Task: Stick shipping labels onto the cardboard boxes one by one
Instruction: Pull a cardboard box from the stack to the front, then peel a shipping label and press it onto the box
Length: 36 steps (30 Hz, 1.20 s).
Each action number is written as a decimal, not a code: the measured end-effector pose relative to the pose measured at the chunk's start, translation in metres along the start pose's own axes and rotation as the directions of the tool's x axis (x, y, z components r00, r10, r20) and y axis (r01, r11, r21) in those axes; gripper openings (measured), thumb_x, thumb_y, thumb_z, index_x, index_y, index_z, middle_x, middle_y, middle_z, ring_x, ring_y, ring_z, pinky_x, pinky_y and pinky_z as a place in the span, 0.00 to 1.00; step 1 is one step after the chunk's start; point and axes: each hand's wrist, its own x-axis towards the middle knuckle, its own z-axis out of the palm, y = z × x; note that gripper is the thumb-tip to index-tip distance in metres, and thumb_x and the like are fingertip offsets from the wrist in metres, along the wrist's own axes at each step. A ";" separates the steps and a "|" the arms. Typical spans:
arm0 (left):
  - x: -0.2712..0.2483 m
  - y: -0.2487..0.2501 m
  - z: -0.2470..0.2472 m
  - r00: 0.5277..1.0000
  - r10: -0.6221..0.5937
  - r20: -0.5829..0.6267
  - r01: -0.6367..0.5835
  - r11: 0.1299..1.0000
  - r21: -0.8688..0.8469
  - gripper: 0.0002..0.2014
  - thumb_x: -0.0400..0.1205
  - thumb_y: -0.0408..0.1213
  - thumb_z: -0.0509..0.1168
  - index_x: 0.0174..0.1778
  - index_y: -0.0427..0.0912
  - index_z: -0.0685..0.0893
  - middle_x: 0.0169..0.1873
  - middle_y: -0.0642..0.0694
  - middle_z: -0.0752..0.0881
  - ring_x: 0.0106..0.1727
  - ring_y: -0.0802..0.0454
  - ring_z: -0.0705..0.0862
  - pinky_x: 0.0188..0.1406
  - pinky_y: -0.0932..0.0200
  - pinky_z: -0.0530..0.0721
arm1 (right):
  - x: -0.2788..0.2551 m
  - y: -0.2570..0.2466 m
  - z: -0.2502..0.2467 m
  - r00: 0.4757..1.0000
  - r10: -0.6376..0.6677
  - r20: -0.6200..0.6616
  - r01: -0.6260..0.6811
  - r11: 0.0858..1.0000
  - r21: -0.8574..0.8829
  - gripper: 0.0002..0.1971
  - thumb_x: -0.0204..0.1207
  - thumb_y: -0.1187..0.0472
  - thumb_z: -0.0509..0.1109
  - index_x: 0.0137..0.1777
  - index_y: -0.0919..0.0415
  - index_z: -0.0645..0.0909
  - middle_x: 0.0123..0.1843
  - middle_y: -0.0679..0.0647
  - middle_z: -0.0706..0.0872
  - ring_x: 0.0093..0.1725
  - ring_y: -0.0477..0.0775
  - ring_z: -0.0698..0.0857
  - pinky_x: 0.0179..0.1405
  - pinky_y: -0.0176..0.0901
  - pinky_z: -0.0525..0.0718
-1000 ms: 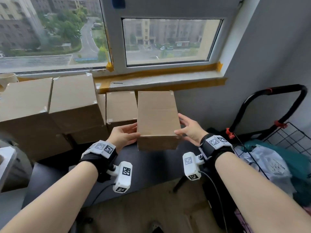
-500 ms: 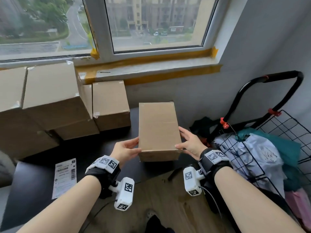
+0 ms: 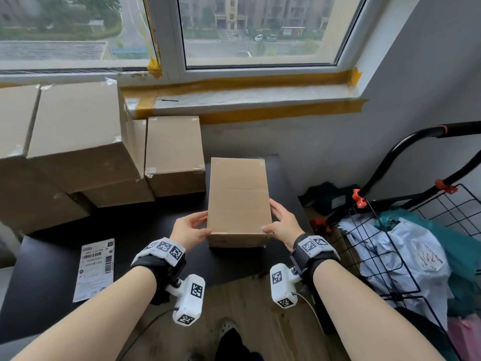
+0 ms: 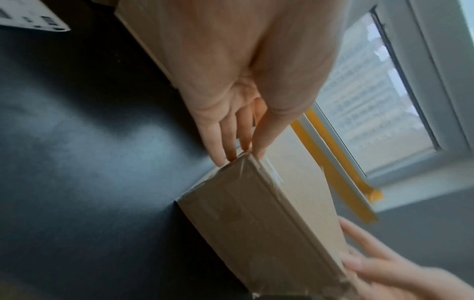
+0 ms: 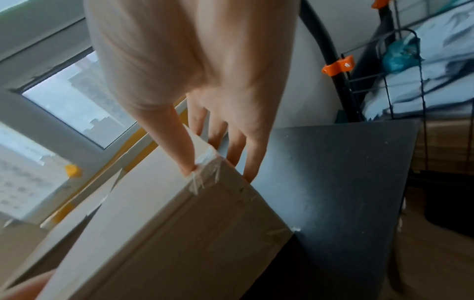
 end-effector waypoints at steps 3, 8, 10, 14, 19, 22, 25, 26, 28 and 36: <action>-0.001 0.000 -0.003 0.995 0.099 -0.012 -0.089 0.939 0.333 0.24 0.75 0.29 0.71 0.68 0.42 0.80 0.62 0.41 0.85 0.63 0.46 0.84 0.66 0.46 0.81 | -0.005 -0.007 0.002 1.000 -0.026 0.003 0.026 0.978 -0.206 0.41 0.70 0.74 0.70 0.81 0.52 0.61 0.77 0.51 0.72 0.76 0.56 0.71 0.71 0.49 0.75; -0.019 0.015 -0.012 0.976 0.205 0.076 -0.181 0.569 0.802 0.23 0.83 0.43 0.59 0.76 0.47 0.68 0.70 0.45 0.79 0.70 0.44 0.78 0.68 0.48 0.77 | -0.022 -0.025 0.016 0.980 -0.196 -0.018 0.127 0.700 -0.703 0.28 0.79 0.60 0.63 0.80 0.54 0.63 0.82 0.50 0.64 0.80 0.54 0.64 0.79 0.49 0.64; -0.028 0.020 -0.019 0.959 0.253 0.128 -0.229 0.425 0.876 0.21 0.85 0.42 0.55 0.75 0.45 0.68 0.69 0.44 0.77 0.69 0.44 0.76 0.66 0.47 0.77 | -0.029 -0.033 0.027 0.962 -0.268 0.045 0.194 0.564 -0.803 0.25 0.81 0.57 0.59 0.79 0.54 0.65 0.82 0.50 0.65 0.79 0.54 0.65 0.78 0.50 0.64; -0.041 0.023 -0.042 0.919 0.368 0.142 -0.248 0.258 0.934 0.17 0.86 0.40 0.52 0.69 0.42 0.73 0.64 0.44 0.78 0.66 0.43 0.76 0.59 0.47 0.78 | -0.040 -0.047 0.058 0.932 -0.325 0.162 0.296 0.420 -0.858 0.23 0.83 0.57 0.56 0.78 0.56 0.66 0.80 0.52 0.68 0.78 0.54 0.68 0.77 0.49 0.66; -0.057 0.011 -0.084 0.910 0.398 0.112 -0.185 0.149 0.971 0.14 0.85 0.39 0.53 0.65 0.41 0.74 0.61 0.44 0.79 0.64 0.43 0.77 0.55 0.50 0.77 | -0.049 -0.058 0.112 0.886 -0.366 0.286 0.409 0.322 -0.854 0.21 0.84 0.58 0.55 0.76 0.56 0.69 0.77 0.53 0.72 0.75 0.57 0.72 0.75 0.50 0.69; -0.068 -0.002 -0.112 0.913 0.400 0.078 -0.141 0.132 0.981 0.14 0.84 0.40 0.53 0.63 0.41 0.74 0.61 0.44 0.79 0.64 0.43 0.77 0.56 0.49 0.77 | -0.050 -0.059 0.147 0.866 -0.353 0.353 0.462 0.296 -0.836 0.21 0.84 0.57 0.55 0.76 0.57 0.70 0.76 0.54 0.73 0.74 0.57 0.72 0.75 0.49 0.69; -0.080 -0.017 -0.141 0.919 0.393 0.030 -0.092 0.142 0.986 0.14 0.85 0.40 0.53 0.63 0.41 0.75 0.62 0.45 0.79 0.65 0.43 0.77 0.55 0.49 0.77 | -0.053 -0.058 0.180 0.846 -0.335 0.414 0.502 0.243 -0.830 0.21 0.84 0.56 0.55 0.76 0.56 0.69 0.76 0.54 0.73 0.73 0.59 0.73 0.73 0.51 0.70; -0.084 -0.024 -0.150 0.921 0.390 0.008 -0.072 0.150 0.986 0.13 0.85 0.39 0.53 0.63 0.41 0.75 0.61 0.45 0.79 0.64 0.43 0.77 0.55 0.50 0.77 | -0.054 -0.057 0.191 0.841 -0.327 0.432 0.514 0.230 -0.827 0.21 0.84 0.56 0.55 0.76 0.56 0.69 0.76 0.53 0.73 0.73 0.59 0.73 0.72 0.52 0.71; -0.093 -0.038 -0.168 0.920 0.390 -0.023 -0.044 0.162 0.986 0.13 0.85 0.38 0.53 0.61 0.40 0.76 0.61 0.44 0.80 0.64 0.42 0.77 0.55 0.50 0.77 | -0.058 -0.054 0.213 0.827 -0.314 0.466 0.537 0.197 -0.821 0.21 0.84 0.55 0.54 0.77 0.55 0.68 0.76 0.53 0.72 0.72 0.59 0.73 0.71 0.52 0.72; -0.120 -0.094 -0.224 0.953 0.272 -0.134 0.059 0.265 0.962 0.15 0.84 0.36 0.53 0.65 0.41 0.73 0.62 0.44 0.79 0.64 0.44 0.77 0.56 0.51 0.77 | -0.071 -0.027 0.292 0.785 -0.245 0.569 0.612 0.166 -0.773 0.21 0.85 0.55 0.53 0.76 0.54 0.69 0.75 0.51 0.73 0.72 0.58 0.73 0.70 0.50 0.71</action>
